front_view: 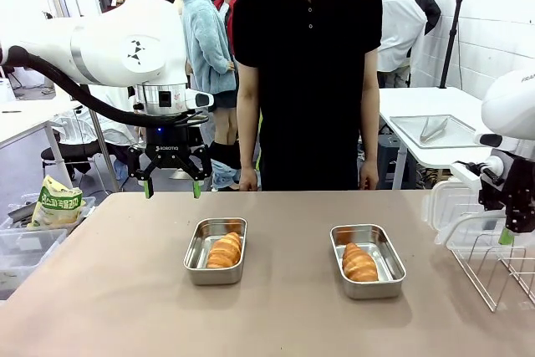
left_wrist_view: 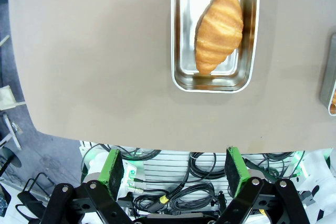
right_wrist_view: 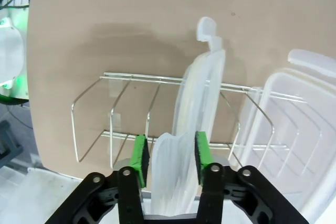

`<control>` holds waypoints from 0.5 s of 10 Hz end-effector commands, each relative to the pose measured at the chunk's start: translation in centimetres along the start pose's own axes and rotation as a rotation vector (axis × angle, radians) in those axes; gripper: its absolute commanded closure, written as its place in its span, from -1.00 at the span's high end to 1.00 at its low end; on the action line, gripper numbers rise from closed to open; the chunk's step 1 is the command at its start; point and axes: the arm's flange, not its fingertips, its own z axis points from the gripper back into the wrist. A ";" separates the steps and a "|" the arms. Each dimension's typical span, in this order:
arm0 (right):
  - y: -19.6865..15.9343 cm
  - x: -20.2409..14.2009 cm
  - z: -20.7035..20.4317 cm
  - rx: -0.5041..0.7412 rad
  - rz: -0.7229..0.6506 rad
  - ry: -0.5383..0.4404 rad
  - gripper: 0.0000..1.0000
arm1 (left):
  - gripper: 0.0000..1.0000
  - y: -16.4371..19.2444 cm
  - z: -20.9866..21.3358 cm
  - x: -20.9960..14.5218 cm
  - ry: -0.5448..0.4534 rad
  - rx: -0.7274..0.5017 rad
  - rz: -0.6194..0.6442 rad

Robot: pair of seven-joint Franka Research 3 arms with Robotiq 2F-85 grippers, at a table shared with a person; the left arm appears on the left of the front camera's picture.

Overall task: Place the bread in airtight containers.
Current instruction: Pick up one Airtight Container lid and hand it to the human.

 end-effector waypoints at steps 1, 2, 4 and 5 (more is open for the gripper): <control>0.5 -0.1 -1.2 0.003 0.017 0.004 -1.00 | 1.00 0.2 0.2 -0.1 0.004 0.002 0.002; 0.4 -0.2 -1.4 0.005 0.016 0.000 -1.00 | 1.00 0.2 0.2 -0.1 0.004 0.002 0.002; 0.4 -0.2 -1.3 0.003 0.017 -0.001 -1.00 | 1.00 0.2 0.2 -0.1 0.004 0.002 0.002; 0.4 -0.1 -1.0 -0.002 0.019 -0.001 -1.00 | 1.00 0.2 0.2 -0.1 0.004 0.002 0.002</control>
